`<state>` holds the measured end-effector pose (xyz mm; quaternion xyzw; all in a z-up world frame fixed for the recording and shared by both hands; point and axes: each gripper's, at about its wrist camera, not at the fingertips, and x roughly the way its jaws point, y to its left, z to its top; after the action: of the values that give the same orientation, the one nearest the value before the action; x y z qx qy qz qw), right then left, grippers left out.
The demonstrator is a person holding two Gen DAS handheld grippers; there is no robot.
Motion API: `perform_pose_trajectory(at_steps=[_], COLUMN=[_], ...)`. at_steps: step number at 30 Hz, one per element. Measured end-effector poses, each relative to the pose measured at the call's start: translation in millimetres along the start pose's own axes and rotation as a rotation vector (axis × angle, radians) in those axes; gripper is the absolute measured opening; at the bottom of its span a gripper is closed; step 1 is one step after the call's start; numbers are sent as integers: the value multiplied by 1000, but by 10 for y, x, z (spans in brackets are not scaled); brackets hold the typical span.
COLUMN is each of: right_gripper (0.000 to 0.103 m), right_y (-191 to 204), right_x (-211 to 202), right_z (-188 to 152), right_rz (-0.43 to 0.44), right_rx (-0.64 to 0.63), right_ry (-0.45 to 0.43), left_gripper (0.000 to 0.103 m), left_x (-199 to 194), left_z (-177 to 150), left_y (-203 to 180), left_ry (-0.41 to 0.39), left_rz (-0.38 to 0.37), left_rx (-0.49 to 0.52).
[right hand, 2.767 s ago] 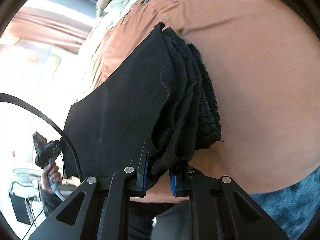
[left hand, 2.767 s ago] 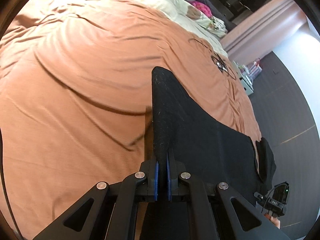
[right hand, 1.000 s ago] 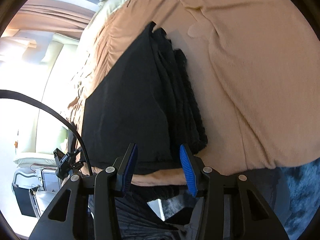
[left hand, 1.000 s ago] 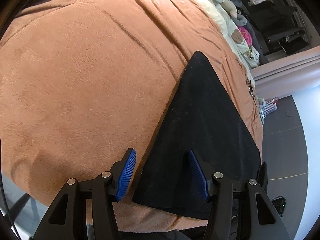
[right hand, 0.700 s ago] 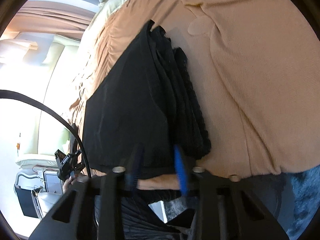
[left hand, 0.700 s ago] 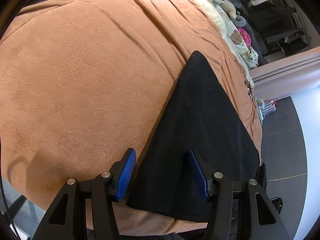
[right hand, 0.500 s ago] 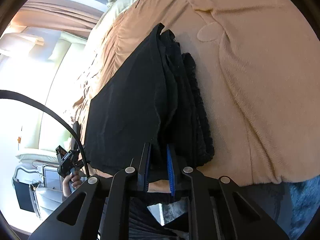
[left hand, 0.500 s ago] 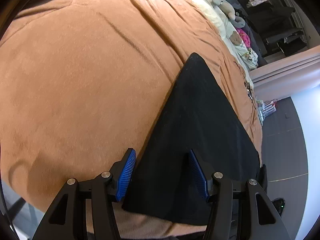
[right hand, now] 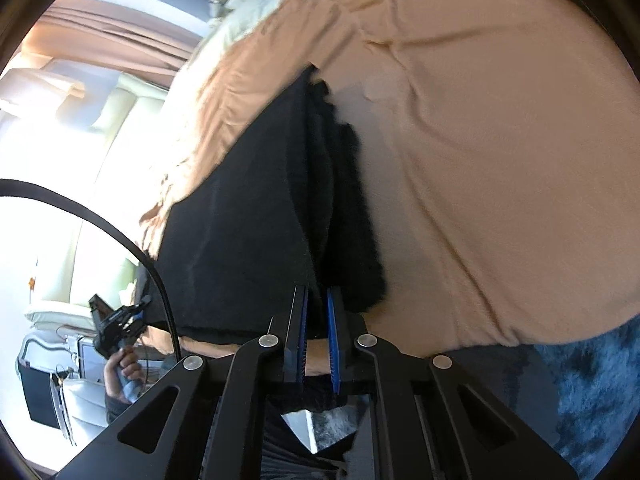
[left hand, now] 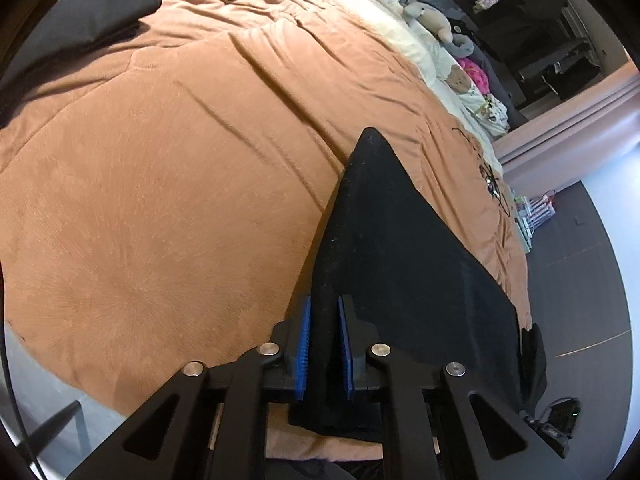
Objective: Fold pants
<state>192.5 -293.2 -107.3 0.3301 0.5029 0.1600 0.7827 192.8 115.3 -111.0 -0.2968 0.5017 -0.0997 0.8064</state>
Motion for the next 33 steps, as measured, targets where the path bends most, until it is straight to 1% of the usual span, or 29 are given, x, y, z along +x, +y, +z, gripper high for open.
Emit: perform_pose_trajectory(at_steps=[1, 2, 3, 5, 7, 10, 13, 18, 22, 25, 27, 29, 33], right_gripper=[5, 5, 5, 5, 6, 6, 8, 8, 8, 8, 8, 8, 8], right_y=[-29, -50, -46, 1, 62, 171, 295, 567, 814, 991, 1091, 1209, 1379], right_x=[28, 65, 76, 70, 55, 34, -30, -238, -308, -214, -103, 48, 352], right_z=[9, -11, -18, -20, -16, -15, 11, 2, -39, -100, -141, -176, -168], right_rz=[-7, -13, -17, -32, -45, -65, -78, -140, -140, -126, -123, -118, -98], right_rx=[7, 14, 14, 2, -15, -48, -83, -181, -242, -288, -312, -334, -375], right_ry=[11, 22, 25, 27, 31, 35, 19, -49, -84, -77, -65, -47, -7], left_gripper=[20, 29, 40, 50, 52, 55, 56, 55, 55, 53, 47, 43, 41], left_x=[21, 42, 67, 121, 161, 199, 210, 133, 71, 98, 115, 128, 107], left_z=[-13, -20, -34, -86, -142, -228, -276, -293, -318, -314, -325, -337, -345], left_y=[37, 65, 106, 208, 254, 287, 320, 256, 233, 221, 238, 254, 225], left_ry=[6, 11, 18, 26, 32, 35, 17, -35, -90, -83, -78, -76, -83], left_rz=[13, 21, 20, -9, -31, -35, -51, -78, -109, -98, -94, -97, -85], left_rx=[-11, -19, -33, -82, -104, -118, -128, -111, -127, -129, -139, -150, -132])
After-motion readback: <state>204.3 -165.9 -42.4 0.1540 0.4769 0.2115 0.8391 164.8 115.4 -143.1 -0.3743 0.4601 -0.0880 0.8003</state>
